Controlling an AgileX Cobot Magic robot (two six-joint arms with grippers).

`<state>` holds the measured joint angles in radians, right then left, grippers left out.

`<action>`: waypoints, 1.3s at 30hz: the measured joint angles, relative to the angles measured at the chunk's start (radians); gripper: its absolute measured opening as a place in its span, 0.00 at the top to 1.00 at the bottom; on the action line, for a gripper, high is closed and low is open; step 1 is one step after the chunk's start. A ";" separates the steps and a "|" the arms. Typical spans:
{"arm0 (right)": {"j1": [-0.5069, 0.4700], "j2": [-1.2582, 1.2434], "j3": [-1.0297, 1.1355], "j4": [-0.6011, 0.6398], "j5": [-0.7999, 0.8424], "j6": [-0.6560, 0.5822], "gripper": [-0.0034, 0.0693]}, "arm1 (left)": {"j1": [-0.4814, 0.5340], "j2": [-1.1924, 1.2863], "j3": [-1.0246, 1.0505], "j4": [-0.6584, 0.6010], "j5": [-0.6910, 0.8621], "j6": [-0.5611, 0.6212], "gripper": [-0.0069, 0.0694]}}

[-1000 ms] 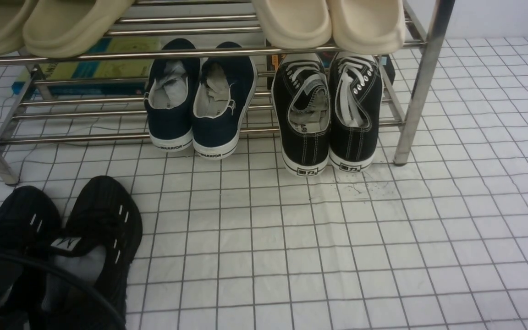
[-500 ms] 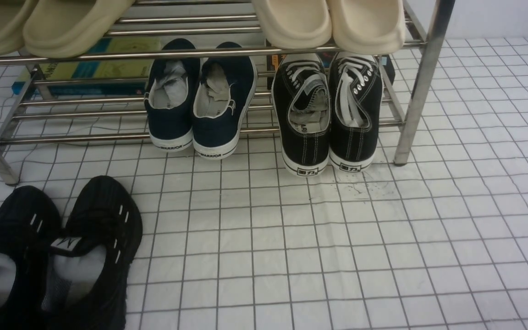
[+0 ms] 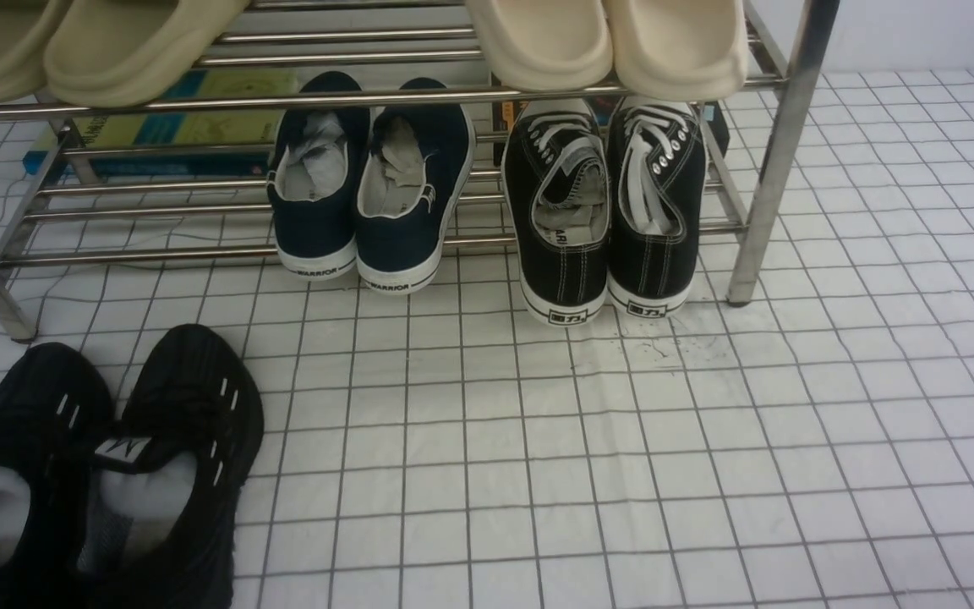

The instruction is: Take the shoes off the shelf with your hand from the white checkered tablecloth.

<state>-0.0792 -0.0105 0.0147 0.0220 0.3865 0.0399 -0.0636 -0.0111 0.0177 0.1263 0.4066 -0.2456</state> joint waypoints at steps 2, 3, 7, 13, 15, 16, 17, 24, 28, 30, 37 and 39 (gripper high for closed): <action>0.000 0.000 0.000 0.000 0.000 0.000 0.62 | -0.002 0.000 0.000 0.000 -0.001 0.000 0.86; 0.000 0.000 0.000 0.000 0.000 -0.001 0.62 | -0.002 0.000 0.000 0.000 -0.001 0.000 0.86; 0.000 0.000 0.000 0.000 0.000 -0.001 0.62 | -0.002 0.000 0.000 0.000 -0.001 0.000 0.86; 0.000 0.000 0.000 0.000 0.000 -0.001 0.62 | -0.002 0.000 0.000 0.000 -0.001 0.000 0.86; 0.000 0.000 0.000 0.000 0.000 -0.001 0.62 | -0.002 0.000 0.000 0.000 -0.002 0.000 0.85; 0.000 0.000 0.000 0.000 0.000 -0.001 0.62 | -0.002 0.000 0.000 0.000 -0.002 0.000 0.85; 0.000 0.000 0.000 0.000 0.000 -0.001 0.62 | -0.002 0.000 0.000 0.000 -0.002 0.000 0.85; 0.000 0.000 0.000 0.000 0.000 -0.001 0.62 | -0.002 0.000 0.000 0.001 -0.002 0.000 0.85; 0.000 0.000 0.000 0.000 0.000 -0.001 0.62 | -0.002 0.000 0.000 0.002 -0.002 0.000 0.85; 0.000 0.000 0.000 0.000 0.000 -0.001 0.62 | -0.002 0.000 0.000 0.004 -0.002 0.000 0.84; 0.000 0.000 0.000 0.000 0.000 -0.001 0.62 | -0.002 0.000 0.000 0.032 -0.003 0.000 0.84; 0.000 0.000 0.000 0.000 0.000 -0.001 0.62 | -0.002 0.000 0.001 0.041 -0.003 0.000 0.84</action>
<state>-0.0792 -0.0105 0.0147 0.0220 0.3865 0.0392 -0.0653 -0.0111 0.0187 0.1675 0.4035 -0.2456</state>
